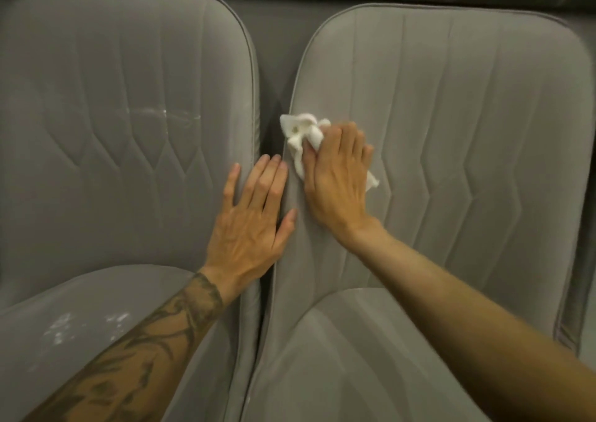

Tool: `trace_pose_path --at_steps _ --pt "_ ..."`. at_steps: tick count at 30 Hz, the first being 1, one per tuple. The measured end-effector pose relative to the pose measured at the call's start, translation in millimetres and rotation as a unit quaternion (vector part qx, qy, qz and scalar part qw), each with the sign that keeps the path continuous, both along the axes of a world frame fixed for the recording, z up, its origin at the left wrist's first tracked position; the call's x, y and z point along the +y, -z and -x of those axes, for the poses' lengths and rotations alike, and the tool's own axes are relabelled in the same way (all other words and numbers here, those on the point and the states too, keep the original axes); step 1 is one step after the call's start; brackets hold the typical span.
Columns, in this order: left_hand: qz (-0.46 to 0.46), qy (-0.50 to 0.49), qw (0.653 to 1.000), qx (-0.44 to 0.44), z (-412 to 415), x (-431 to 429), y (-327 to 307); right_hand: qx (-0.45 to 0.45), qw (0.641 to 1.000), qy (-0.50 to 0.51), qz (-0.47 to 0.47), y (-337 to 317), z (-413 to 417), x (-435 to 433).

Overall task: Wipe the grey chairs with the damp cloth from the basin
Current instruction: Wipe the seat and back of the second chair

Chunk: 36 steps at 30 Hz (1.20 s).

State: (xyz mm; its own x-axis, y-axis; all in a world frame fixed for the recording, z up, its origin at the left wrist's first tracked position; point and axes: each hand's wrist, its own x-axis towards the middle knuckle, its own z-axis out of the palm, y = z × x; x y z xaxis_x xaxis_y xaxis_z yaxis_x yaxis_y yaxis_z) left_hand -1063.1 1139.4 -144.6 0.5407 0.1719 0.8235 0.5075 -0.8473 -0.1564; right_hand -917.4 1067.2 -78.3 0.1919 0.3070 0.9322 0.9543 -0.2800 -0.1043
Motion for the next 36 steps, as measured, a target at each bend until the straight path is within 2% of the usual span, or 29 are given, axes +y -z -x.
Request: trace_pose_path --at_steps 4,7,11,13,17,19,23,26,31,36 --pt "0.007 0.017 0.999 0.030 17.0 -6.4 19.5 0.005 0.994 -0.081 0.072 64.4 22.2 -34.0" --pt "0.002 0.020 0.998 0.060 33.5 -13.8 41.6 -0.042 0.993 -0.055 0.093 49.7 7.5 -32.5" --pt "0.001 0.010 0.997 0.078 41.7 -20.1 54.9 0.009 0.999 -0.007 0.038 19.1 1.5 -11.7" --pt "0.009 0.008 0.996 0.086 42.6 -21.5 55.2 0.027 0.998 -0.041 0.041 47.5 14.8 -19.8" --pt "0.034 0.016 0.993 0.109 52.4 -26.3 59.1 0.006 0.987 -0.099 0.130 122.6 41.7 -57.8" --pt "0.053 0.024 0.991 0.123 59.7 -32.7 62.1 -0.009 0.986 -0.094 0.134 111.4 33.4 -53.5" --pt "0.070 0.026 0.987 0.144 71.3 -42.6 60.9 0.026 0.997 -0.034 0.057 38.2 20.3 -10.6" --pt "0.064 0.035 0.986 0.152 76.7 -43.2 58.5 0.059 0.997 -0.037 0.028 47.9 33.0 -9.0" --pt "0.082 0.086 0.972 0.200 97.8 -44.0 65.3 0.081 0.982 -0.045 0.165 137.4 89.6 -65.3" --pt "0.089 0.151 0.949 0.261 147.7 -47.6 83.4 0.121 0.948 -0.040 0.291 160.4 131.4 -94.7"
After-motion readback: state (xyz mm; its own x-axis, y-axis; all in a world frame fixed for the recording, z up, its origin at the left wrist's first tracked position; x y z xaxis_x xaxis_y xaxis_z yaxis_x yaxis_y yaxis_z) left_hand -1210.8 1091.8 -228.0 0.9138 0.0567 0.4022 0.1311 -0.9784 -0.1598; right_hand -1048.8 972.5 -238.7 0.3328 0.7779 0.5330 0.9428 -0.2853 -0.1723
